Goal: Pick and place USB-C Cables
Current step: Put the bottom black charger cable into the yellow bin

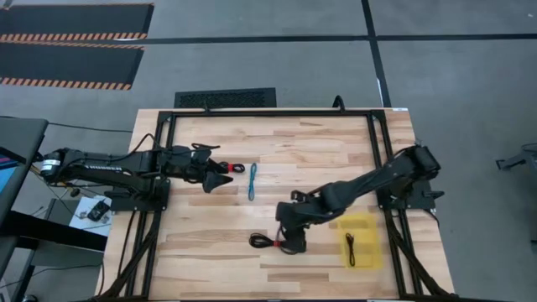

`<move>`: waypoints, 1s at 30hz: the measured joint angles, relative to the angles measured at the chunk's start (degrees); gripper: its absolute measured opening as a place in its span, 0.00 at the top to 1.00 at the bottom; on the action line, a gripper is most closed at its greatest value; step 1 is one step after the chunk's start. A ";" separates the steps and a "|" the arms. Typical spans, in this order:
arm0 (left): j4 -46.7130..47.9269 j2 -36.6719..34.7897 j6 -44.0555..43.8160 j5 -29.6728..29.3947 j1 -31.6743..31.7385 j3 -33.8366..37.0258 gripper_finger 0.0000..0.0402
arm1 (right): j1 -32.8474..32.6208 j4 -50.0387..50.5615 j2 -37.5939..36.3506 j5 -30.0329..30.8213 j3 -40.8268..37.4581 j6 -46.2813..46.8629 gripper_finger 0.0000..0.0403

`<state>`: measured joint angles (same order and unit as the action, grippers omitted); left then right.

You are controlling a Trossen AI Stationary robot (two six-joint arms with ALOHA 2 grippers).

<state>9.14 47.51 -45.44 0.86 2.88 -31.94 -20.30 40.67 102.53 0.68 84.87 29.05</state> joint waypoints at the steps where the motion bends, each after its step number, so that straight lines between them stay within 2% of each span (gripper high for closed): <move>1: 0.06 0.00 0.72 0.02 0.02 0.00 0.30 | 0.28 -0.51 1.07 -0.52 0.45 -0.78 0.42; 7: 0.70 0.00 2.31 -0.24 0.02 0.00 0.30 | 0.17 -0.40 9.28 -1.23 3.53 -2.58 0.31; 23: 2.51 0.00 1.76 -1.69 0.01 0.00 0.30 | -3.57 -2.48 22.46 1.05 7.20 -2.28 0.30; 27: 2.65 0.00 1.56 -1.73 0.01 0.00 0.30 | -3.71 -1.54 23.81 2.10 7.48 1.35 0.33; 30: 2.67 0.00 1.21 -1.70 0.00 0.00 0.30 | -3.70 0.31 23.84 3.05 7.46 4.77 0.44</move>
<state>11.82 47.51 -44.23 -0.84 2.88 -31.94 -23.99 40.98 126.36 3.73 92.33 33.82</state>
